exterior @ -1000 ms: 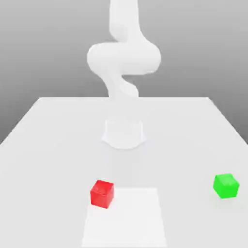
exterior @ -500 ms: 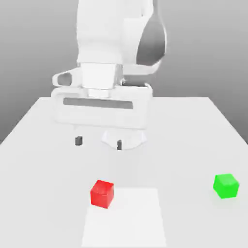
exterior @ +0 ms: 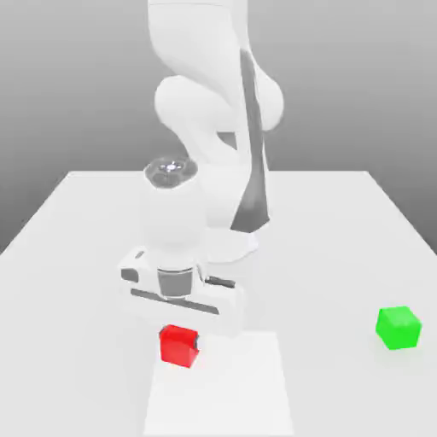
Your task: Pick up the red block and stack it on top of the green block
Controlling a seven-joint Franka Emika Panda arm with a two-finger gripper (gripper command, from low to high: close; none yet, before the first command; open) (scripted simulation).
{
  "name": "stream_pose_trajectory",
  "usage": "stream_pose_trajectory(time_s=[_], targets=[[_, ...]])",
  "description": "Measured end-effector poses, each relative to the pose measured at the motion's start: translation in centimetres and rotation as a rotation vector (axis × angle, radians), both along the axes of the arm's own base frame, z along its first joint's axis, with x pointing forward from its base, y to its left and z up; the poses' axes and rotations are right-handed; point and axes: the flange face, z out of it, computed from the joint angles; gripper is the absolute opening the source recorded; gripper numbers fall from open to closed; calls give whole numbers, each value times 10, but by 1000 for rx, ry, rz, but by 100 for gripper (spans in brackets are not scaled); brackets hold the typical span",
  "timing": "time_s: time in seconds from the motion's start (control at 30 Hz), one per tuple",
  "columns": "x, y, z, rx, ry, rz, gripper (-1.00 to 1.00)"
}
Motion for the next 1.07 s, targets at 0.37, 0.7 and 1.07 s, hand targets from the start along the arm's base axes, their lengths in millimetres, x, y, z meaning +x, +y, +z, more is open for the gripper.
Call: stream_pose_trajectory(time_s=[0.37,0.7,1.07], targets=[[12,45,63,-2,1,137,-100],[-20,310,90,-3,0,874,-100],[-52,369,35,0,0,1044,100]])
